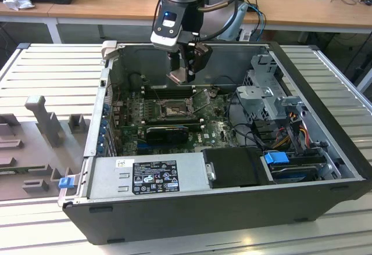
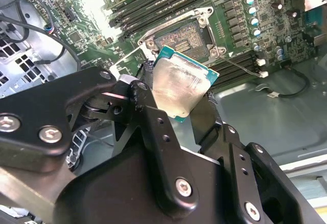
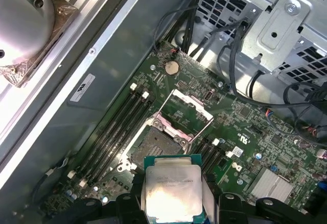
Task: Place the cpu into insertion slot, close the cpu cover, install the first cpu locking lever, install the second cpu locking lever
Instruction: 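Place the cpu into insertion slot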
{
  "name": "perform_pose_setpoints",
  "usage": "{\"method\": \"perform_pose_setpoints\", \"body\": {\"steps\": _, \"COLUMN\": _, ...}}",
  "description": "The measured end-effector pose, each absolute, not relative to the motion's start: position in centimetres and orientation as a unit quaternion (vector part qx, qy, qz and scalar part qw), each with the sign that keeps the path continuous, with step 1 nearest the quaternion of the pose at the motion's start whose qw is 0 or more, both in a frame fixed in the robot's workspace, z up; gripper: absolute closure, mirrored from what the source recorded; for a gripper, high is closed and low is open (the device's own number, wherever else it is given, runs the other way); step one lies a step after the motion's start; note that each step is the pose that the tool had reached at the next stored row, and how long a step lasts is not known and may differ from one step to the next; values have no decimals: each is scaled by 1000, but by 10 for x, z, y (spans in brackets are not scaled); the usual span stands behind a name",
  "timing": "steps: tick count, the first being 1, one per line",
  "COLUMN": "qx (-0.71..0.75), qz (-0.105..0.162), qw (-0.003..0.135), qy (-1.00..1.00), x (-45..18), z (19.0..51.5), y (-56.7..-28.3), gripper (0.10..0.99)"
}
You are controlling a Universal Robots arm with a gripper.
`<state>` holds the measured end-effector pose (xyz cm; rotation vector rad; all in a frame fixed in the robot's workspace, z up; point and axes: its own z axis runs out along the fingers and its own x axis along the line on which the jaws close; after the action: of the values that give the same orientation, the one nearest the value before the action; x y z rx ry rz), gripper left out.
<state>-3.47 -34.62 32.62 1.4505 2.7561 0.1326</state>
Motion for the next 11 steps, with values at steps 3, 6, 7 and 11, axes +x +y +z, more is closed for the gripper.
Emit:
{"method": "perform_pose_setpoints", "body": {"steps": 3, "qx": 469, "qz": 43, "qw": 12, "qy": 882, "x": -35, "z": 326, "y": -346, "gripper": 557}}
{"method": "perform_pose_setpoints", "body": {"steps": 6, "qx": 472, "qz": 42, "qw": 12, "qy": 880, "x": -35, "z": 326, "y": -346, "gripper": 557}}
{"method": "perform_pose_setpoints", "body": {"steps": 7, "qx": 473, "qz": 42, "qw": 13, "qy": 880, "x": -35, "z": 326, "y": -346, "gripper": 557}}
{"method": "perform_pose_setpoints", "body": {"steps": 11, "qx": 477, "qz": 42, "qw": 13, "qy": 878, "x": -35, "z": 325, "y": -346, "gripper": 557}}
